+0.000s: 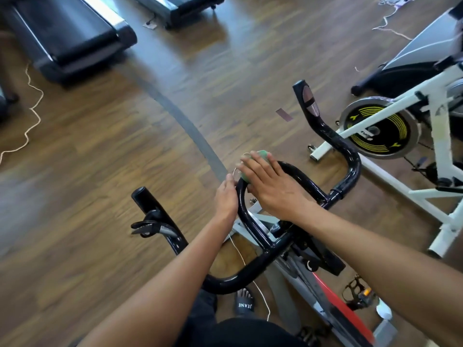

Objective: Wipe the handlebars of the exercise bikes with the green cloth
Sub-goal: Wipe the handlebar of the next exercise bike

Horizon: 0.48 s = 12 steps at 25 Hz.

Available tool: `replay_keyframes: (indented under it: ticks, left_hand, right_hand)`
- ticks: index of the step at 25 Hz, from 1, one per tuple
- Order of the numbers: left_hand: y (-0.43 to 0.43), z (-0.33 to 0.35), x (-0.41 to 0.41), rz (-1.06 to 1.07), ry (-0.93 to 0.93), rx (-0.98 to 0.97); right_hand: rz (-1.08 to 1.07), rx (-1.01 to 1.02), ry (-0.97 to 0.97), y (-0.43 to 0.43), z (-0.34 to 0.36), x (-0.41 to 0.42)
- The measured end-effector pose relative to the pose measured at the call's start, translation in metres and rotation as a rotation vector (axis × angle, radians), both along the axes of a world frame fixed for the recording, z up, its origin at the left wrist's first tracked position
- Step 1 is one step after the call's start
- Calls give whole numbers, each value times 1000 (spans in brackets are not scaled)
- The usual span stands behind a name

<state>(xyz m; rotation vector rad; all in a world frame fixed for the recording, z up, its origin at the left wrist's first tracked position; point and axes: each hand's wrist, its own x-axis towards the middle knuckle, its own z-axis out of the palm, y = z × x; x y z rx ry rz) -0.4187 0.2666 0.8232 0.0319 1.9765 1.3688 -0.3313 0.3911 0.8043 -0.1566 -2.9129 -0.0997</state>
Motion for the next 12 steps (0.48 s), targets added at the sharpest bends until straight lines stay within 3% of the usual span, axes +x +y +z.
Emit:
replay_keyframes:
  ticks: [8, 12]
  left_hand:
    - [6, 7, 8, 83, -287, 219]
    - [-2, 6, 0, 135, -332, 287]
  right_hand:
    - [266, 26, 19, 6, -1, -2]
    - [242, -52, 31, -4, 3, -3]
